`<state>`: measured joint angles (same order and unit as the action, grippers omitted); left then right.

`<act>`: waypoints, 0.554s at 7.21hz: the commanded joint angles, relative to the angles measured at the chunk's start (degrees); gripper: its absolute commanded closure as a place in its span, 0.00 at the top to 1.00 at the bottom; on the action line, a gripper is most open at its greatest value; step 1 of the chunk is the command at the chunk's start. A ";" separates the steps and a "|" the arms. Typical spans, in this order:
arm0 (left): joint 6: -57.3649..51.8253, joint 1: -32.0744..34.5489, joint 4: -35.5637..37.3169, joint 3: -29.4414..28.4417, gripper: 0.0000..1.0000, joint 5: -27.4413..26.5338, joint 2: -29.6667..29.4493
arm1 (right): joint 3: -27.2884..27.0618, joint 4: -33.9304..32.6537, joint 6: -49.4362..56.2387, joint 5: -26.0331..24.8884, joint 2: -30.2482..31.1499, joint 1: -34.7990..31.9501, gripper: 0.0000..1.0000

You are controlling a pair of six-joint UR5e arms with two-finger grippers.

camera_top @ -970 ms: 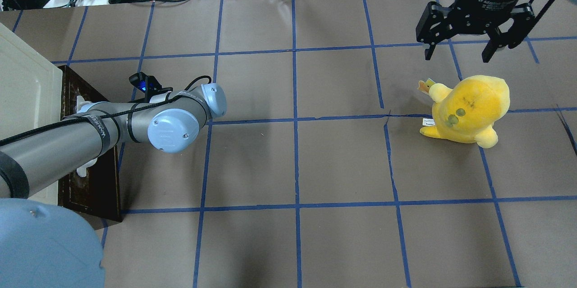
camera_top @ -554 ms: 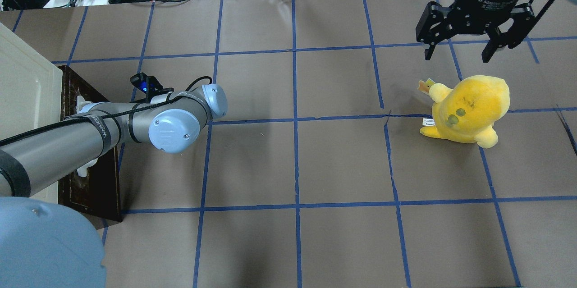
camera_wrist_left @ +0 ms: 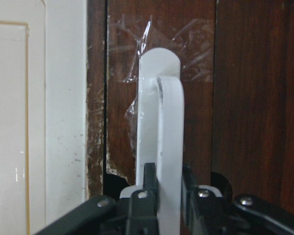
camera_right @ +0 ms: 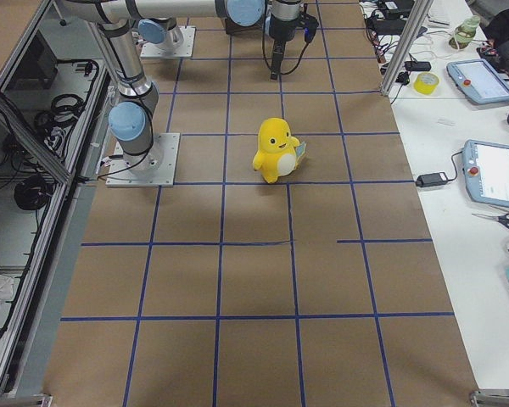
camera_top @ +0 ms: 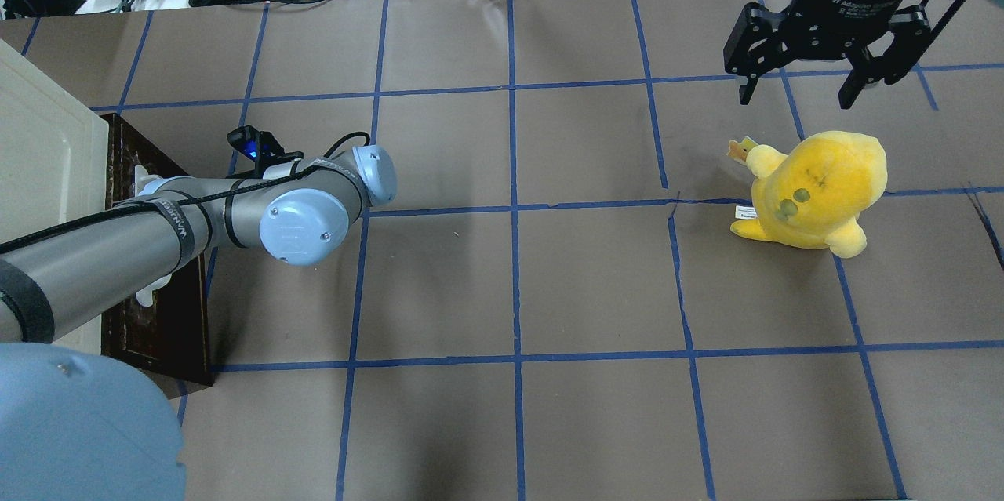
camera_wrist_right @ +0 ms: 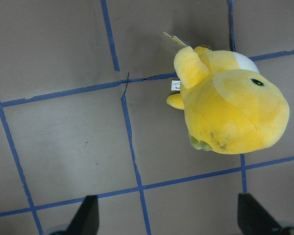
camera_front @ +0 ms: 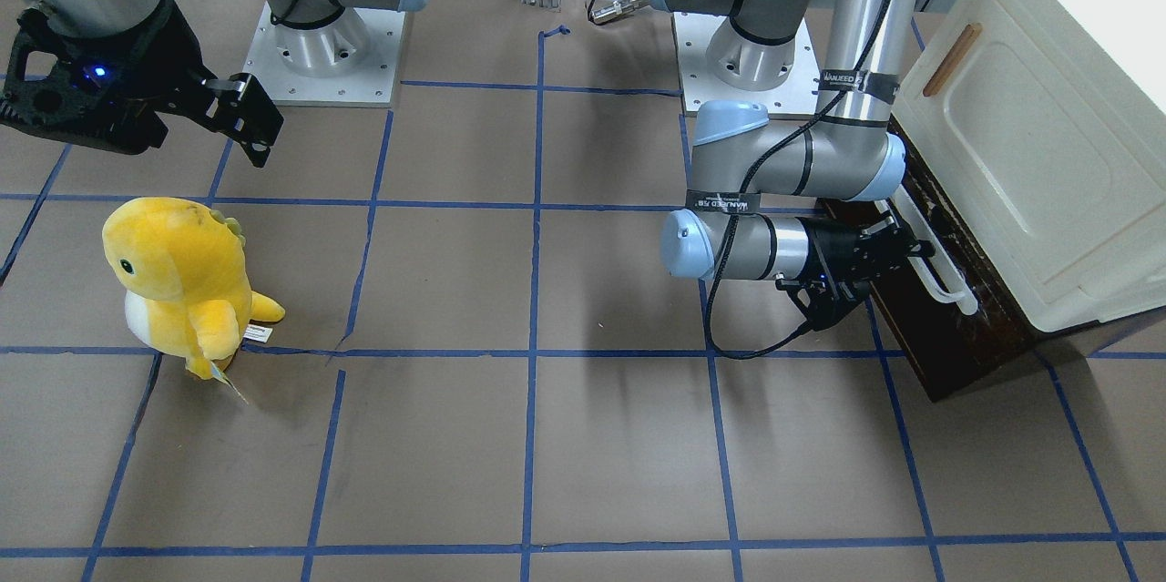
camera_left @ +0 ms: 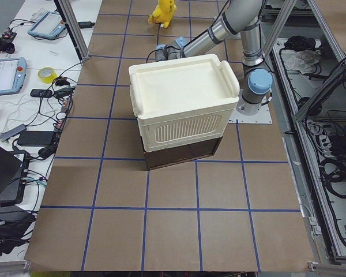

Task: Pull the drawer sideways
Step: 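Pull the handle with the left gripper, sliding the drawer out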

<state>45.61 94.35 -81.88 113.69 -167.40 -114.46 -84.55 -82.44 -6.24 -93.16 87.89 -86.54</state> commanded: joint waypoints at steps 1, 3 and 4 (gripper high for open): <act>-0.08 0.13 -0.03 -0.13 0.00 -0.03 -0.14 | 0.00 0.00 0.00 0.00 0.00 -0.04 1.00; -0.34 0.22 0.06 -0.13 0.00 0.06 -0.15 | 0.00 0.09 0.00 0.00 0.00 0.05 1.00; -0.60 0.31 0.15 -0.22 0.00 0.76 -0.15 | 0.00 0.00 0.00 0.00 0.00 -0.04 1.00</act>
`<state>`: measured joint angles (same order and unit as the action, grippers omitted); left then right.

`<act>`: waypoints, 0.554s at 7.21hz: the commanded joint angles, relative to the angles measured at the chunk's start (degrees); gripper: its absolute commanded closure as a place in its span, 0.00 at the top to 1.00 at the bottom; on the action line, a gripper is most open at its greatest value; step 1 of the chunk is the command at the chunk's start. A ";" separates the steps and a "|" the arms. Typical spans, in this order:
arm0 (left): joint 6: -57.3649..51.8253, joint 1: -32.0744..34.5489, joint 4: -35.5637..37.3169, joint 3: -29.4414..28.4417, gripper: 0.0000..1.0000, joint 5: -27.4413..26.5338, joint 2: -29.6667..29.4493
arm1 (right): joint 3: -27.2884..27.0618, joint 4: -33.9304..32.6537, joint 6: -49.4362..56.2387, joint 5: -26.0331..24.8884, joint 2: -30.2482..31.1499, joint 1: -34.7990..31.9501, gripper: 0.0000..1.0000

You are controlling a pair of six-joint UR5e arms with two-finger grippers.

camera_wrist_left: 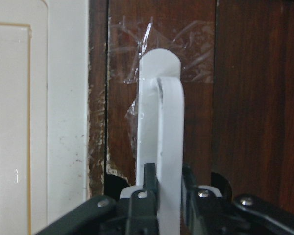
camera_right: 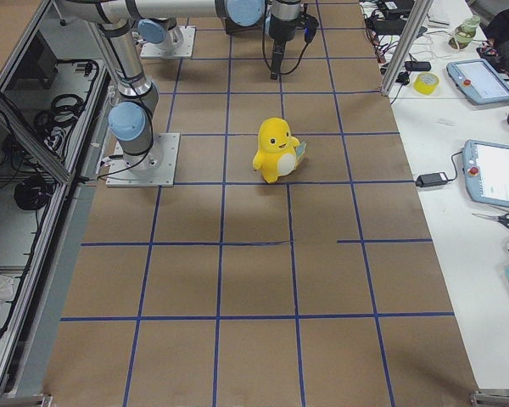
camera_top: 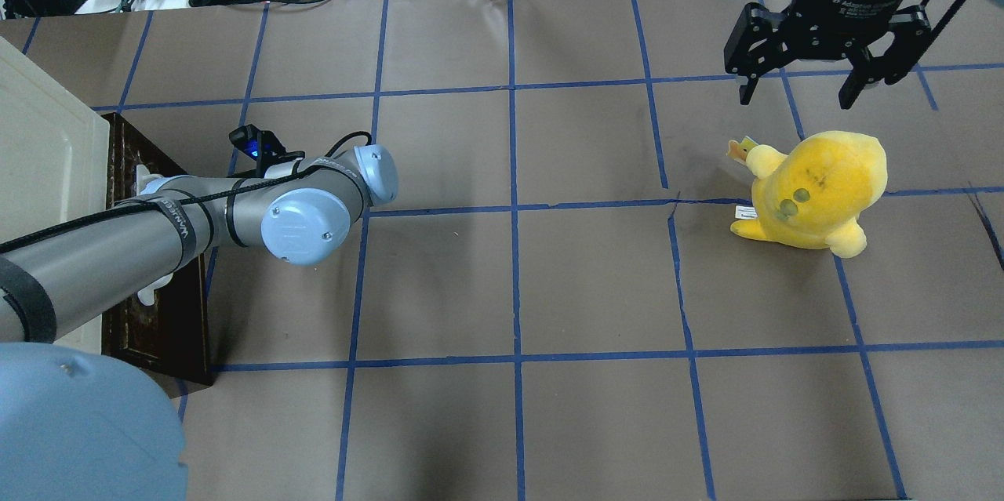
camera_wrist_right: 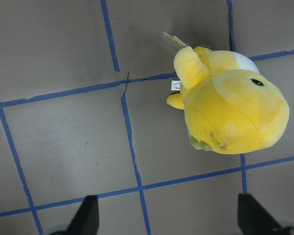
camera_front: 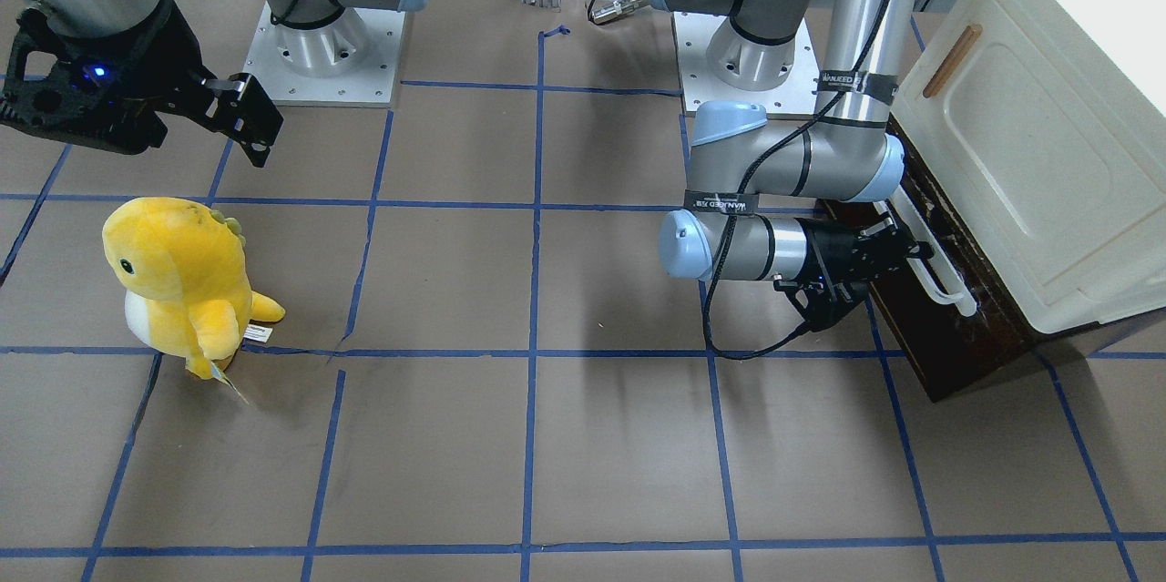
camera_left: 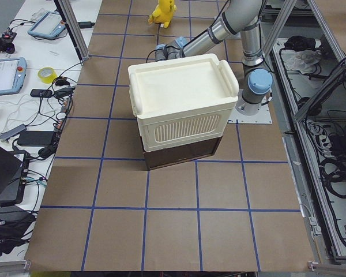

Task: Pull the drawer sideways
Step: 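Pull the handle with the left gripper, sliding the drawer out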

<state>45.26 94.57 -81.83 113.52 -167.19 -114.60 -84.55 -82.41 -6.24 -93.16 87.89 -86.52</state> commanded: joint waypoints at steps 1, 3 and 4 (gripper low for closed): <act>-0.52 0.52 0.09 -0.57 0.00 1.42 -0.09 | 0.00 -0.04 0.00 0.00 0.00 -0.06 1.00; -0.70 2.10 0.00 -1.72 0.00 2.30 -0.53 | 0.00 -0.04 0.00 0.00 0.00 -0.06 1.00; -1.48 2.72 0.09 -1.98 0.00 3.00 -0.62 | 0.00 -0.04 0.00 0.00 0.00 -0.06 1.00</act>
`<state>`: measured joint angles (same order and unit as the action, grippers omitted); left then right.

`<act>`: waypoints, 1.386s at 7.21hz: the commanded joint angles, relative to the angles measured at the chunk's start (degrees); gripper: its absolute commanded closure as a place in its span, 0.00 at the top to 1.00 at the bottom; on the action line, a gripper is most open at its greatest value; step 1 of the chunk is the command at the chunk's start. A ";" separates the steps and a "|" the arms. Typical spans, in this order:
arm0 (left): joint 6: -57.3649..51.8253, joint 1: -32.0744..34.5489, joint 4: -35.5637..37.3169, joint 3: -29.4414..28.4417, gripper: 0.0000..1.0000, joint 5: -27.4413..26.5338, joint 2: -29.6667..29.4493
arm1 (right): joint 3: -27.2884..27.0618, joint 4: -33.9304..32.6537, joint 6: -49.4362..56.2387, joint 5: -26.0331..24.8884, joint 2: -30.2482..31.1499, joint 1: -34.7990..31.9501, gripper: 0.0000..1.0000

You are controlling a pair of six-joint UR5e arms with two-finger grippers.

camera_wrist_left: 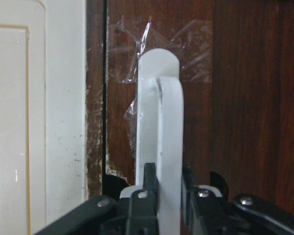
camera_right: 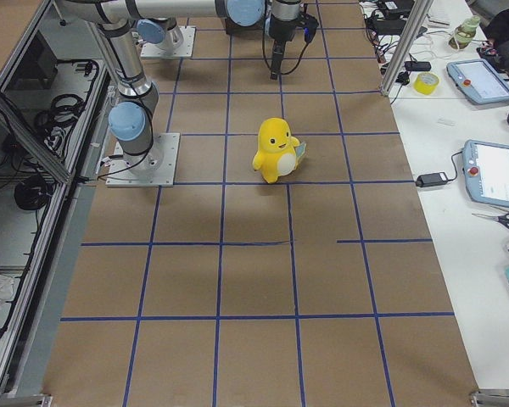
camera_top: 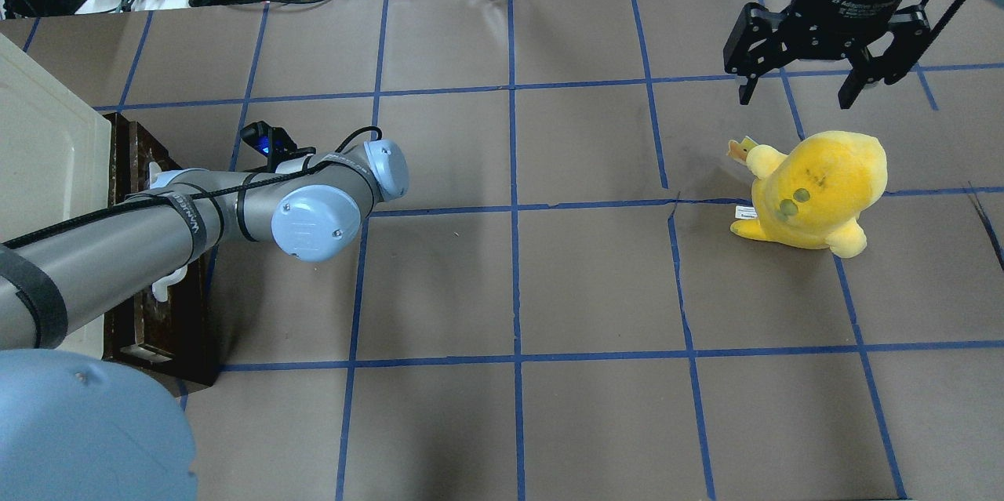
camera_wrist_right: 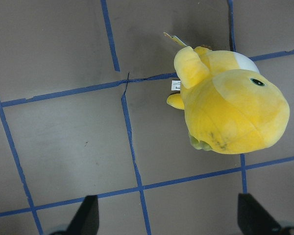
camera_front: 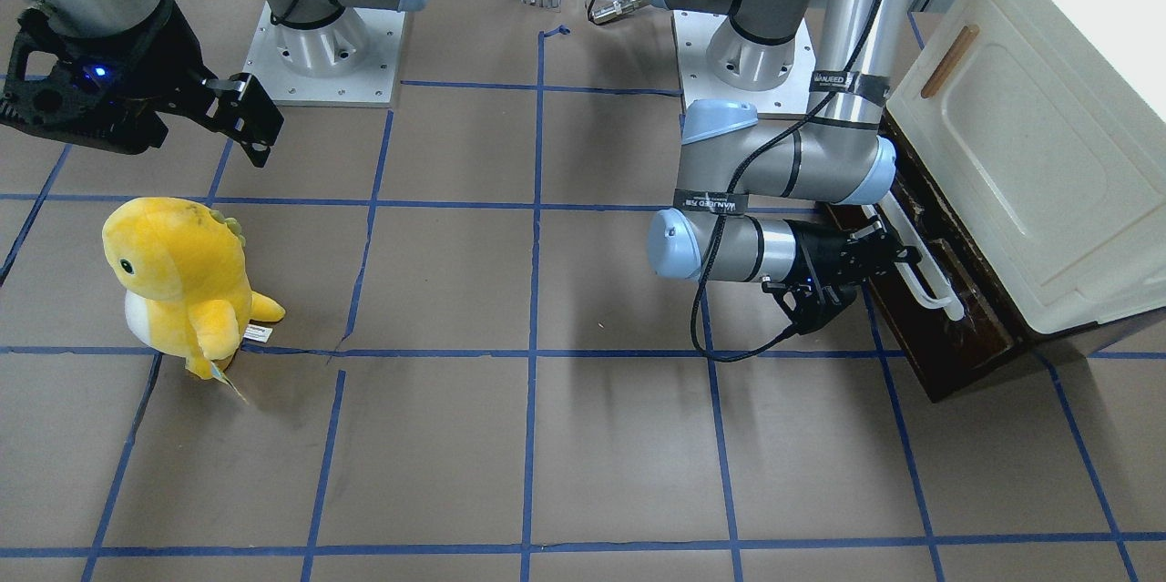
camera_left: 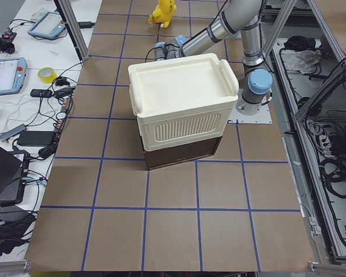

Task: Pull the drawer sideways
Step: 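Pull the handle with the left gripper, sliding the drawer out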

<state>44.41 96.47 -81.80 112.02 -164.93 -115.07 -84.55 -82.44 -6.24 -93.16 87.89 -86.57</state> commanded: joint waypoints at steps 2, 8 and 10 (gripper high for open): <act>-1.08 1.09 -0.02 -1.18 0.00 1.10 -0.06 | 0.00 0.00 0.00 0.00 0.00 0.00 1.00; -2.23 3.73 -3.19 -4.79 0.00 4.09 -0.24 | 0.00 0.00 0.00 0.00 0.00 0.00 1.00; -2.23 4.43 -3.19 -4.88 0.00 4.09 -0.24 | 0.00 0.00 0.00 0.00 0.00 0.00 1.00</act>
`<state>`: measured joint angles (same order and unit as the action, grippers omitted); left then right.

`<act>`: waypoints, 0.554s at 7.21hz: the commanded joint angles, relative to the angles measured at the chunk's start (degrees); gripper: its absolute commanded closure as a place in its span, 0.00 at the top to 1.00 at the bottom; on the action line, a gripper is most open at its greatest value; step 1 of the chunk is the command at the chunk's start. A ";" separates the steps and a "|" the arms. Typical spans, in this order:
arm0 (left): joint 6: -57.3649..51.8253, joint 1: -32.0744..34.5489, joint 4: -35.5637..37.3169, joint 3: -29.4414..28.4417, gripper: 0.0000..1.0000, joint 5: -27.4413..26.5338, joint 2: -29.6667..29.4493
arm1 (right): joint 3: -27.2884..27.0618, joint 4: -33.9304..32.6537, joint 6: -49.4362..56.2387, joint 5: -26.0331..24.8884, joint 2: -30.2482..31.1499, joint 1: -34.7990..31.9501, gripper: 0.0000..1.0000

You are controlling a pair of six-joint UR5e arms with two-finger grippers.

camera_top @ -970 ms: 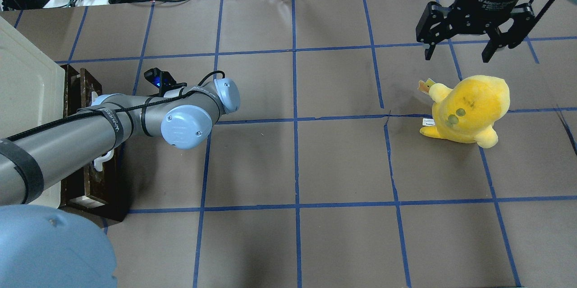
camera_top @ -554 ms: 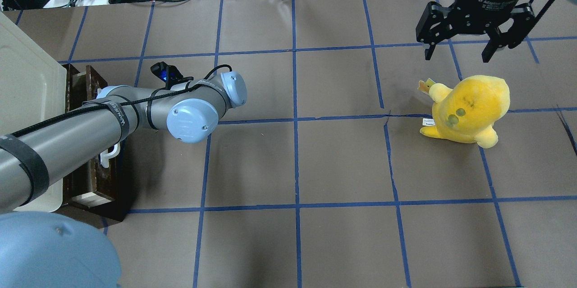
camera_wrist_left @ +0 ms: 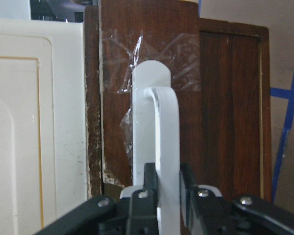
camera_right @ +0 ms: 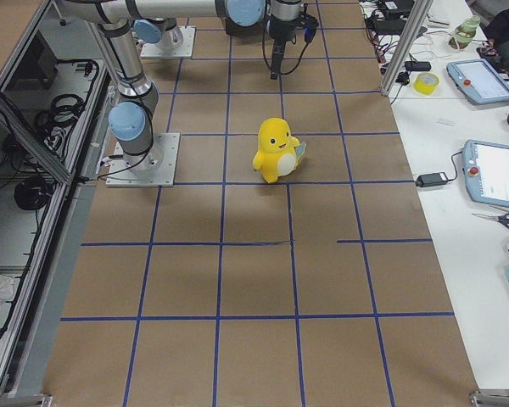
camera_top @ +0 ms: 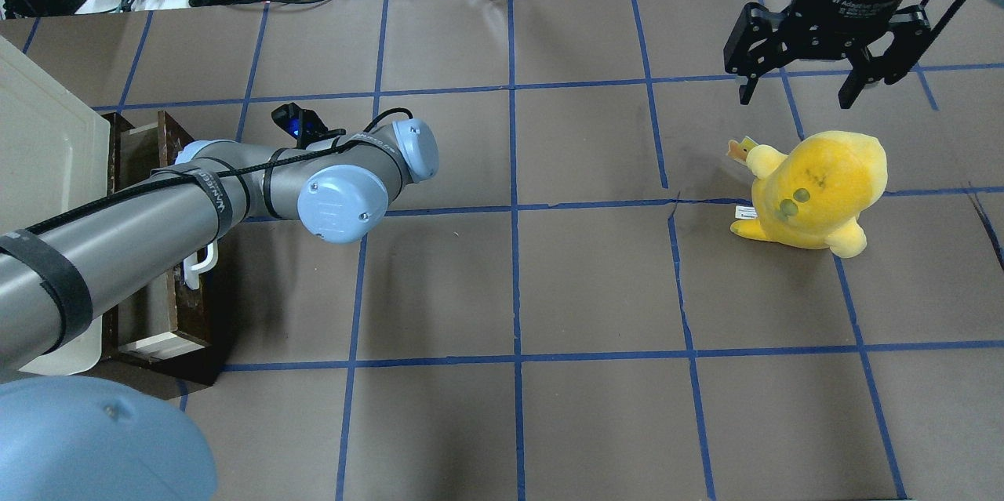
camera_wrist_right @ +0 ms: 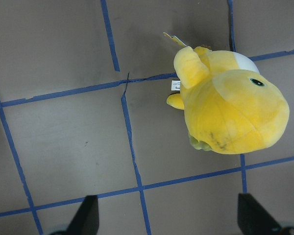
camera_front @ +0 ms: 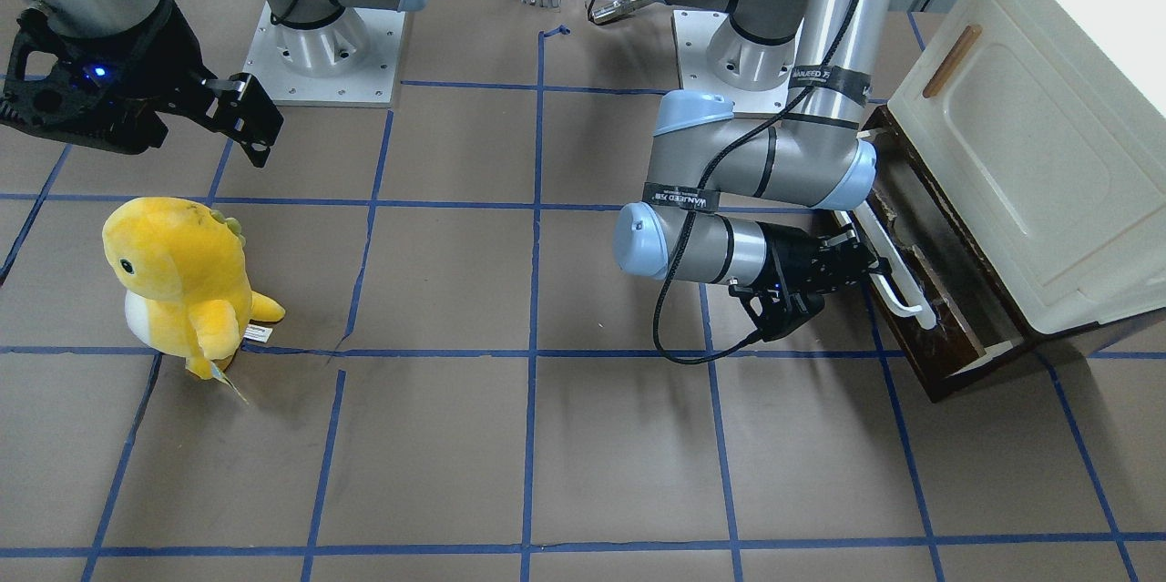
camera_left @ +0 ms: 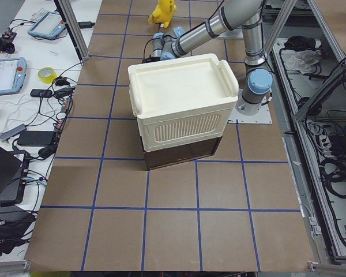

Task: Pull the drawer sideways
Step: 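Pull the handle with the left gripper, sliding the drawer out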

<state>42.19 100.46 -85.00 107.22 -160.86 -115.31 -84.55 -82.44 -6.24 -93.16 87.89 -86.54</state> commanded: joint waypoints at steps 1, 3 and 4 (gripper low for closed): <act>-0.09 0.70 -0.08 -0.34 0.00 0.10 0.00 | 0.00 0.00 0.00 0.00 0.00 0.05 1.00; -0.09 1.58 -0.25 -1.65 0.00 1.76 -0.27 | 0.00 0.00 0.00 0.00 0.00 0.05 1.00; -0.01 2.02 -1.38 -2.19 0.00 1.69 -0.96 | 0.00 0.00 0.00 0.00 0.00 -0.04 1.00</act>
<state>42.12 101.93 -85.46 105.83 -159.64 -115.67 -84.55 -82.44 -6.24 -93.16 87.89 -86.50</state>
